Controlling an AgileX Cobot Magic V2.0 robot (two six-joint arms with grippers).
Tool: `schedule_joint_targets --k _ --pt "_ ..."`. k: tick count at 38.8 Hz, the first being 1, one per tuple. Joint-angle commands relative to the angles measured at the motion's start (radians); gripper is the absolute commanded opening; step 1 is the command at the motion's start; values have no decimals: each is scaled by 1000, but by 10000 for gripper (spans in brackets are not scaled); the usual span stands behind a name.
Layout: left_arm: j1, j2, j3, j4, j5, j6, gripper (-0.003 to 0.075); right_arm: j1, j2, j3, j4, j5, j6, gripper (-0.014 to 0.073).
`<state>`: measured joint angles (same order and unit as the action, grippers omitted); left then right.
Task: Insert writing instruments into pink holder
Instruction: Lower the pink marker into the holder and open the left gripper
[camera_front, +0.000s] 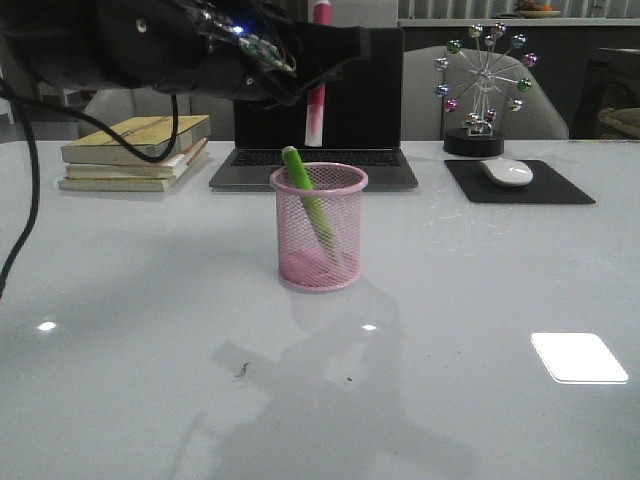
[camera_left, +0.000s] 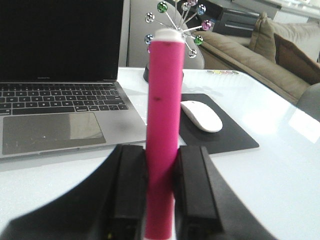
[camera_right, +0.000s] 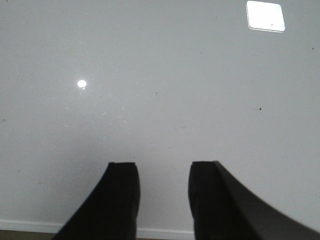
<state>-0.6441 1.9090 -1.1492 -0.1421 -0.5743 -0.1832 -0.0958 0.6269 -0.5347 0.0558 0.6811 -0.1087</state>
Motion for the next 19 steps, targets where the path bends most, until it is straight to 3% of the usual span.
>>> schedule_joint_targets --k 1,10,19 --pt "-9 -52 18 17 -162 -24 98 -4 -3 -25 -1 -60 -4 376" --pt "-9 -6 85 159 -334 -95 102 -4 -3 -25 -1 -60 -4 376" --pt "-9 11 103 165 -328 -118 102 -4 -3 -25 -1 -60 -4 376"
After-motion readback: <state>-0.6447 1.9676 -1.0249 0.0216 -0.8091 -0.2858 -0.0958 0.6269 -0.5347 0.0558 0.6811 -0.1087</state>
